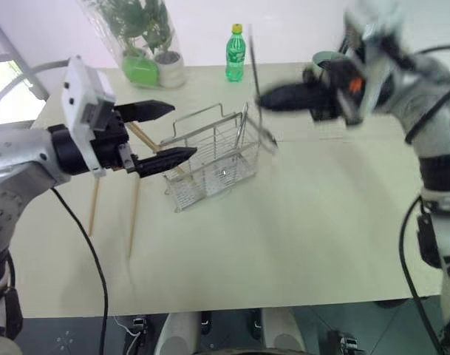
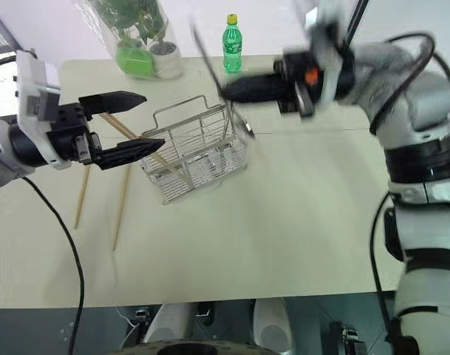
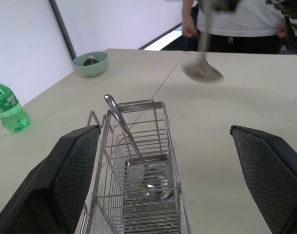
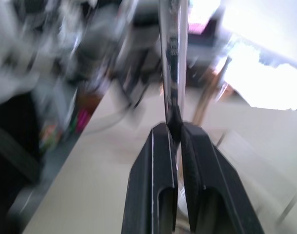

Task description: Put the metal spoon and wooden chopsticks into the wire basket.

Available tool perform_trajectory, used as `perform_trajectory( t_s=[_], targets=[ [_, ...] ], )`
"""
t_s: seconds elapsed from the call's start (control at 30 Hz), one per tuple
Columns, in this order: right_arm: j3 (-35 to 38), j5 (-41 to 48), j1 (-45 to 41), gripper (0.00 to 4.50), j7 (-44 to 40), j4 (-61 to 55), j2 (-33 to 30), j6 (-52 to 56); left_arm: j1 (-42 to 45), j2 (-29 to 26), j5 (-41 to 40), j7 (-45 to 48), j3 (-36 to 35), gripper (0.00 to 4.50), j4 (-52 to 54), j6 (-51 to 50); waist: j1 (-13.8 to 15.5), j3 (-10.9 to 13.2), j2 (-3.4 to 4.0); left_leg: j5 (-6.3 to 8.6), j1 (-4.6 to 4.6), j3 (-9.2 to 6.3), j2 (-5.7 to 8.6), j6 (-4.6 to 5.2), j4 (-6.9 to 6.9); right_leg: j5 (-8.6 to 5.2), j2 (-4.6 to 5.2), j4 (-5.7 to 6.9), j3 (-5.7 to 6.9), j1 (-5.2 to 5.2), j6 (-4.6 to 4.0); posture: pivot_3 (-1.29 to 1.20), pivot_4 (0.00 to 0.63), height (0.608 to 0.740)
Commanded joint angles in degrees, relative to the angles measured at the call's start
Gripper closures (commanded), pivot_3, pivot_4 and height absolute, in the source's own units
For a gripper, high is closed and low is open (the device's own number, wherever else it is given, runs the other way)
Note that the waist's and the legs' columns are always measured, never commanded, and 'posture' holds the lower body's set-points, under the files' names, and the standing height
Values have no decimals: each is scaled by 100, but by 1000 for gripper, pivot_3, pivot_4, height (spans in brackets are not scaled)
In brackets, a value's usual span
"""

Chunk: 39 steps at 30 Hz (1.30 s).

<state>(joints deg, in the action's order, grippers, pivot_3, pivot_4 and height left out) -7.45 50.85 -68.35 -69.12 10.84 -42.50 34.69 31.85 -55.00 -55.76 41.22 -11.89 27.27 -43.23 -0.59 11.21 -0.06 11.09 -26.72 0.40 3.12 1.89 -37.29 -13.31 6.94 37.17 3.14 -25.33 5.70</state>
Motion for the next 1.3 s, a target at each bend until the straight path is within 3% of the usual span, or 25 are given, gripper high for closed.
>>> perform_trajectory(
  t_s=[0.03,0.23,0.47,0.57,0.77,0.8,1.07,1.2,1.3],
  targets=[
    [455,-281,-225,4485,795,472,404,218,216,120,156,79,-4,0,-66,148,17,-2,-5,0,-1,0,1,0,2,0,0,-2,1,1,0,0,150,684],
    [493,-1254,-31,4485,1275,1061,999,-409,258,273,247,73,-41,0,-5,103,15,-1,-6,-6,-18,0,10,15,-4,6,2,-4,5,-4,9,0,150,684],
    [632,-1460,550,4485,1496,778,1316,-100,127,222,209,-30,-281,0,119,20,-10,-1,-6,-10,-13,0,7,21,-5,14,-11,7,9,-4,22,0,150,684],
    [763,-1387,805,3345,1662,496,1373,121,40,207,235,-76,-382,0,155,9,-6,-1,-6,-10,-7,0,6,21,-5,14,-11,7,9,1,22,0,150,684],
    [1112,-1306,987,260,2068,94,1449,450,-83,170,479,-228,-441,0,160,84,2,-1,-6,-11,-7,0,6,20,-7,14,-13,10,9,1,22,0,150,684],
    [1162,-1306,994,37,2098,46,1430,475,-74,176,571,-288,-445,0,143,110,2,-1,-6,-11,-6,-1,6,20,-7,14,-13,10,9,2,22,0,150,684],
    [1893,-814,770,37,1974,-221,1055,902,1074,514,110,-1975,-1523,0,-916,-323,11,4,-13,-11,-7,-4,7,21,-13,14,-17,11,12,4,24,0,150,684],
    [2100,-263,1086,37,1393,-827,634,1282,1437,414,573,-2989,-1753,0,-1918,-704,7,3,-13,-11,3,-3,8,24,-6,13,-18,14,13,11,27,0,150,684],
    [2178,76,1544,37,1208,-1313,428,1590,1449,312,1285,-3537,-1425,0,-2469,-923,4,-1,-23,-11,23,-3,5,25,-5,12,-18,18,14,31,28,0,150,684]
  ],
)
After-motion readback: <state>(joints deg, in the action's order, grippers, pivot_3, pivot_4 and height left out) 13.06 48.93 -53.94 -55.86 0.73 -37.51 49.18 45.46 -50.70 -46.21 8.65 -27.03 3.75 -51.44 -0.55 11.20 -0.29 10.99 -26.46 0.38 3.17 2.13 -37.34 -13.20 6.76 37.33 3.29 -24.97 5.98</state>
